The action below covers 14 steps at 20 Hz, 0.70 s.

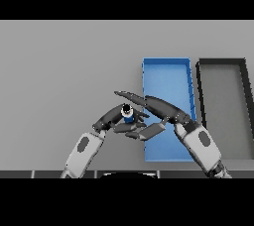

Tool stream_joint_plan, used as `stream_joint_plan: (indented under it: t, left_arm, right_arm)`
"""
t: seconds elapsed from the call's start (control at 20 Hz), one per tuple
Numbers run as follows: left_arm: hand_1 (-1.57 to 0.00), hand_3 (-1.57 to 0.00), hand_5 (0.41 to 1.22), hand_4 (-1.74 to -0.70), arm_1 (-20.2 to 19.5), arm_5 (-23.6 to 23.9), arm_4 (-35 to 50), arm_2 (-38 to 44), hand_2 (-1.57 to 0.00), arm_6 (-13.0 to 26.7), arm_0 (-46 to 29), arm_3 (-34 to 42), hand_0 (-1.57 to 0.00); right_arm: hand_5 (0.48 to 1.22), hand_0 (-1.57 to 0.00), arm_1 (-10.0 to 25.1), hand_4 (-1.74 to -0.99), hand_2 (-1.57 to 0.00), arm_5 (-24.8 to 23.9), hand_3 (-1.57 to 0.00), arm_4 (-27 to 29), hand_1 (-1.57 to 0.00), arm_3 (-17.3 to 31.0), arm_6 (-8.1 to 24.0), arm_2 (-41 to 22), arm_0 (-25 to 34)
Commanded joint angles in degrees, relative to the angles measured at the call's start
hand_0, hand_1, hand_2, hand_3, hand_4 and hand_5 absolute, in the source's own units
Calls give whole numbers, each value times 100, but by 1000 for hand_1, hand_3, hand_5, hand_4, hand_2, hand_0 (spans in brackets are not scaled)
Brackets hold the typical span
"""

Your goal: Pick up the blue pipe and place it into the blue bin.

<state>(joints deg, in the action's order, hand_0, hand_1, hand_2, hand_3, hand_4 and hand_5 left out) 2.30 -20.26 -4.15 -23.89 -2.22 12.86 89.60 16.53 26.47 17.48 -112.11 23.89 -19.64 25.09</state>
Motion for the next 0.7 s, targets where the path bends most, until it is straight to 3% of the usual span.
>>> stream_joint_plan:
  t: [0.0, 0.15, 0.3, 0.4, 0.45, 0.5, 0.65]
  left_arm:
    - [-1571, -1571, 1221, -1469, 18, -48, 85, 76, -1571, 79, 30, 16, -1571]
    - [-1571, -1571, 1221, -1469, 55, -24, -140, 99, -1571, 55, -31, 3, -1571]
    - [-1571, -1571, 1221, -1465, 130, -67, -277, 130, -1571, 150, -31, 29, -1571]
    - [-1571, -1571, 1221, -1517, 125, -168, -300, 154, -1571, 22, -133, 36, -1571]
    - [-1571, -1571, 1221, -1560, 118, -186, -248, 224, -1571, 287, -86, 75, -1571]
    - [-1571, -1571, 1221, -1595, 111, -156, -313, 178, -1571, 309, -102, 50, -1571]
    - [-1571, -1511, 1221, -1662, 138, -116, -232, 157, -1571, 273, -142, 118, -1571]
  right_arm:
    - [540, -7, -74, -1223, -66, -3, 1, 3, -16, 92, 68, -39, 179]
    - [521, -23, -191, -1186, -83, 81, 1, -4, -32, 314, 242, -144, 436]
    - [497, -69, -329, -1204, -166, 219, -44, -72, -108, 725, 251, -160, 796]
    - [485, -323, -450, -1278, -377, 303, -242, -126, -362, 896, 236, -249, 903]
    - [489, -507, -479, -1331, -538, 342, -401, -143, -530, 946, 186, -257, 948]
    - [500, -702, -555, -1406, -745, 351, -604, -168, -703, 1017, 149, -291, 975]
    - [596, -1126, -664, -1551, -1148, 255, -953, -56, -1127, 985, 221, -342, 955]
